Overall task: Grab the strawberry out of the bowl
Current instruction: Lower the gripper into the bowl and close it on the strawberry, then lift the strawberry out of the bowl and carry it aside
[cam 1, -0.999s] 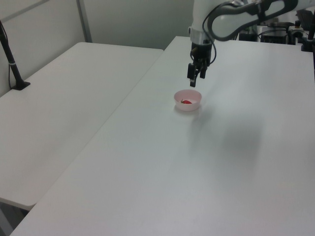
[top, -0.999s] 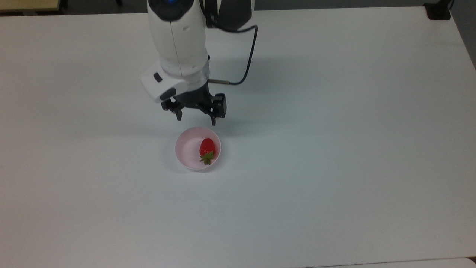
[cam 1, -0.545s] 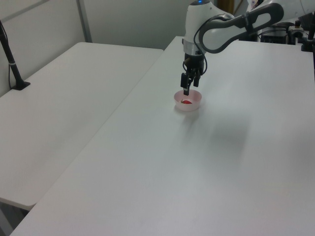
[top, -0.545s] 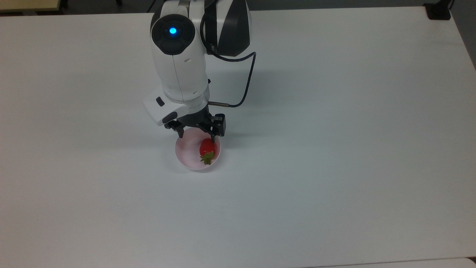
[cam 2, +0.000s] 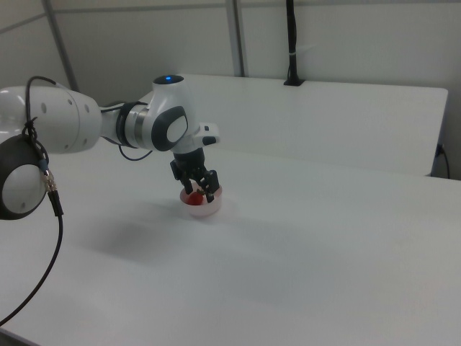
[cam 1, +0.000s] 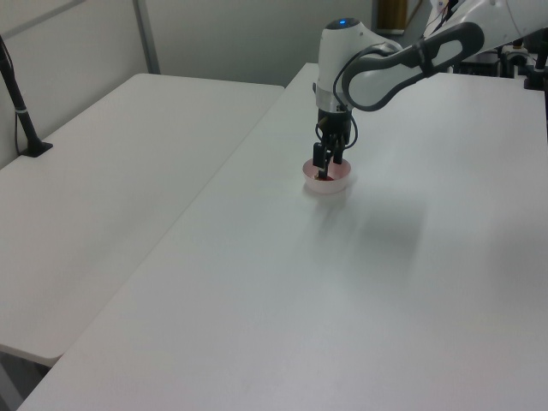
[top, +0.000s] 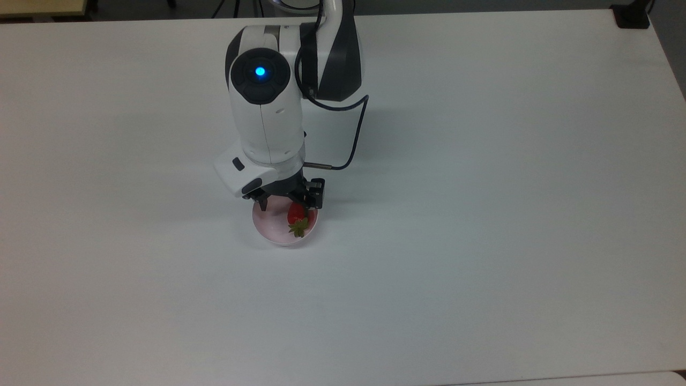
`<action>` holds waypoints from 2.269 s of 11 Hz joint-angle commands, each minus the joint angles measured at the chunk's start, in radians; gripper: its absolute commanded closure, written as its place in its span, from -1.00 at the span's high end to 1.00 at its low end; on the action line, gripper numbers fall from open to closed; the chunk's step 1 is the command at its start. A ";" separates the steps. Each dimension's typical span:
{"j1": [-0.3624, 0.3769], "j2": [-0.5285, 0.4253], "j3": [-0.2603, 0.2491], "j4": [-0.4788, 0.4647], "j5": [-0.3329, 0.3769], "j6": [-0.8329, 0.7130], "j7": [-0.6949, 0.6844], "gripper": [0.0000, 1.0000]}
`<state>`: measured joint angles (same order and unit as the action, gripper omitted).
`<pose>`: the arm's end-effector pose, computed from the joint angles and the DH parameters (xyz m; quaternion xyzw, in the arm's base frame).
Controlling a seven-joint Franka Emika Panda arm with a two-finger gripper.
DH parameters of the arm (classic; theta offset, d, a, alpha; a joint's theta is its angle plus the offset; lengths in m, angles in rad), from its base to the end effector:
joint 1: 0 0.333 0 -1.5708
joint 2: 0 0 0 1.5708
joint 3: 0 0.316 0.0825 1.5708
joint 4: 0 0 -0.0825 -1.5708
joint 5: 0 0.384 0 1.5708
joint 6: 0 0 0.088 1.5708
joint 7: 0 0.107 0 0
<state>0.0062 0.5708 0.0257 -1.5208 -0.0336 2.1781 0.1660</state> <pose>0.7110 0.0185 0.3359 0.9972 -0.0603 0.0439 0.0030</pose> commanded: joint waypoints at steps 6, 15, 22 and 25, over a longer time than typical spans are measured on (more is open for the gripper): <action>0.009 0.035 -0.003 0.011 -0.020 0.037 0.023 0.23; 0.005 -0.066 0.000 0.028 -0.005 -0.128 0.018 -0.08; -0.167 -0.057 -0.010 0.027 -0.080 -0.115 -0.262 -0.07; -0.213 0.003 -0.010 0.016 -0.137 0.038 -0.281 -0.07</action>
<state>-0.1906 0.5443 0.0146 -1.4850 -0.1330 2.1106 -0.1000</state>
